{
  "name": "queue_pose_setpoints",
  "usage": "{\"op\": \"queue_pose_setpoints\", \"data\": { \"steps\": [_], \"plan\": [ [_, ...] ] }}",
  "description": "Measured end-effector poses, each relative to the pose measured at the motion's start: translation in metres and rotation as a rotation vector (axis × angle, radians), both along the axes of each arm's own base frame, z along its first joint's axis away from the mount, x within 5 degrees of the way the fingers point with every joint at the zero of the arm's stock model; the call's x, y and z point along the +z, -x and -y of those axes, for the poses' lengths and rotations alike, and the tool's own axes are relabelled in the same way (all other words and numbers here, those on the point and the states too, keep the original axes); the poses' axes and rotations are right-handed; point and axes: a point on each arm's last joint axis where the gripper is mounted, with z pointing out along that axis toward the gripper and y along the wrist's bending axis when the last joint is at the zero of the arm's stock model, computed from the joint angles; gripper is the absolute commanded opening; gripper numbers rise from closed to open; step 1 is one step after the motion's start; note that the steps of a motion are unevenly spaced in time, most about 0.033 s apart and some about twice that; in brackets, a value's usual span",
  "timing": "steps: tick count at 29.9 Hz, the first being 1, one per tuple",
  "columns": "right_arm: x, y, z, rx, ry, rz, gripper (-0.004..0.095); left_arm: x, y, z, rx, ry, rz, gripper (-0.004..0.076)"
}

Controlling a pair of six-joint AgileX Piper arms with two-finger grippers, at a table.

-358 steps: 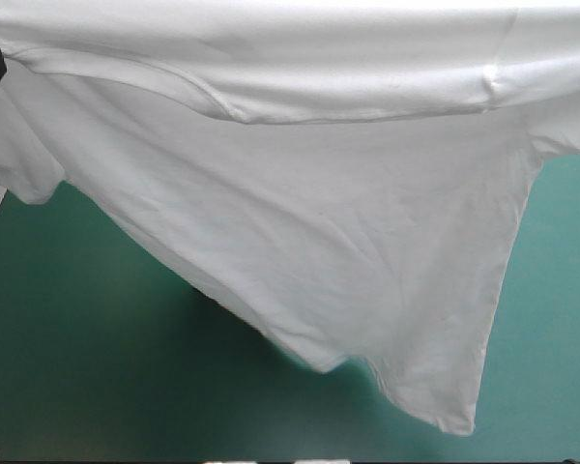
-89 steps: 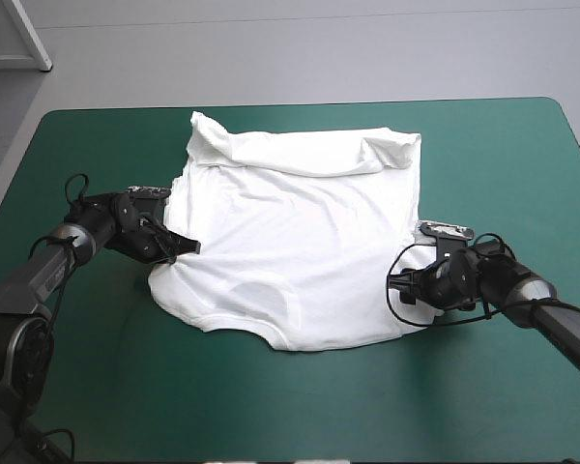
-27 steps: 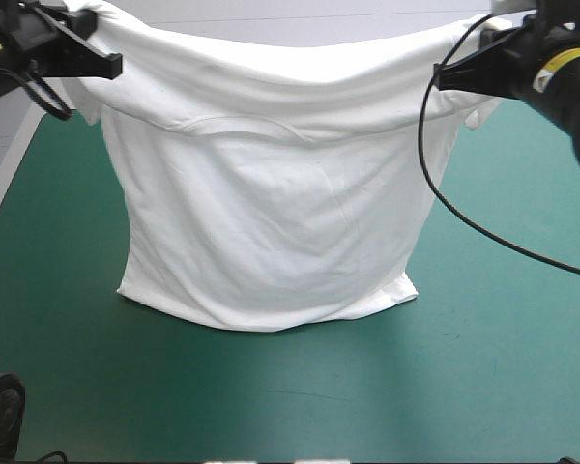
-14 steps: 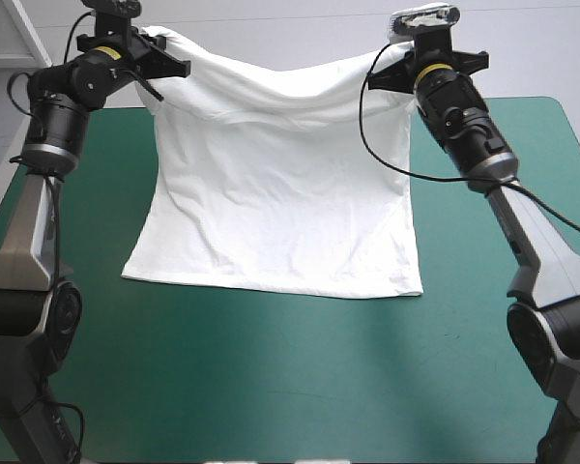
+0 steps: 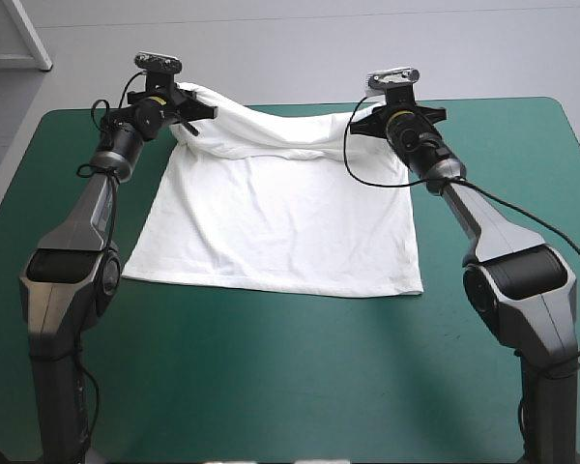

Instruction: Fold the cloth

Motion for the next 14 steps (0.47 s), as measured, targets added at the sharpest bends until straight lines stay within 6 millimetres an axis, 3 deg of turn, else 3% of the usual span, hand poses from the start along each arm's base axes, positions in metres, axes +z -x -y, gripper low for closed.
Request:
{"op": "queue_pose_setpoints", "data": {
  "steps": [2, 7, 10, 14],
  "plan": [
    [-0.004, -0.002, 0.006, -0.013, -0.003, -0.009, 0.0925, -0.004, -0.003, 0.000, 0.009, 0.004, 0.017, 0.0480],
    [0.016, 0.008, 0.016, -0.065, 0.004, -0.029, 0.0846, 0.009, 0.004, 0.000, -0.010, -0.008, -0.005, 0.0489],
    [0.049, 0.028, 0.020, -0.105, 0.013, -0.039, 0.0754, 0.037, 0.026, 0.001, -0.061, -0.047, -0.086, 0.0489],
    [0.111, 0.073, 0.026, -0.132, 0.015, -0.024, 0.0653, 0.086, 0.069, -0.001, -0.095, -0.063, -0.200, 0.0489]
  ]
}}
